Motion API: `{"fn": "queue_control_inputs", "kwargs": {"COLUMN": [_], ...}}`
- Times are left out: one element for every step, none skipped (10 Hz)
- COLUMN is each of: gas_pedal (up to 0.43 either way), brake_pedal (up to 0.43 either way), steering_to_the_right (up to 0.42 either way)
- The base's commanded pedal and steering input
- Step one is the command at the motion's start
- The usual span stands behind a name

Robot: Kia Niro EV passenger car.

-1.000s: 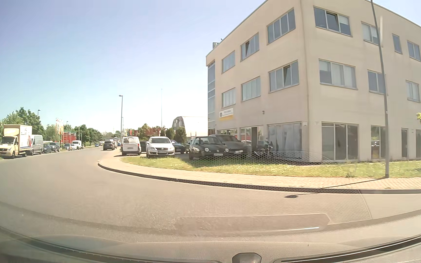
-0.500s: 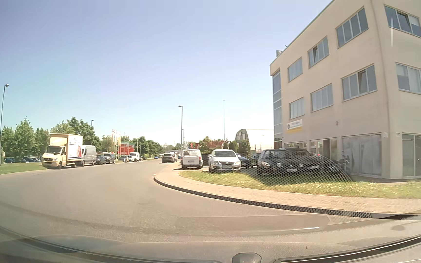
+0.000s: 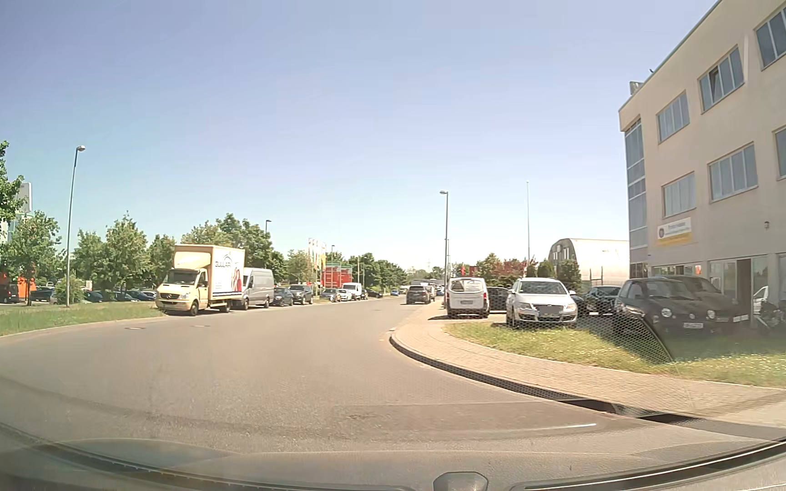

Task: Follow the waypoints while adhering to traffic rules and regulations

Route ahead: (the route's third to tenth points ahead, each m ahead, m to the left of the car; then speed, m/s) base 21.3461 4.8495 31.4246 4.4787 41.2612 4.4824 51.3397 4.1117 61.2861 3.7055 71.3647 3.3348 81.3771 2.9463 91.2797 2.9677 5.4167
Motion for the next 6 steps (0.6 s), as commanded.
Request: {"fn": "queue_control_inputs", "kwargs": {"gas_pedal": [0.24, 0.26, 0.26, 0.26, 0.26, 0.26], "brake_pedal": [0.03, 0.03, 0.03, 0.03, 0.03, 0.03], "steering_to_the_right": [-0.221, -0.197, -0.177, -0.154, -0.123, -0.094]}}
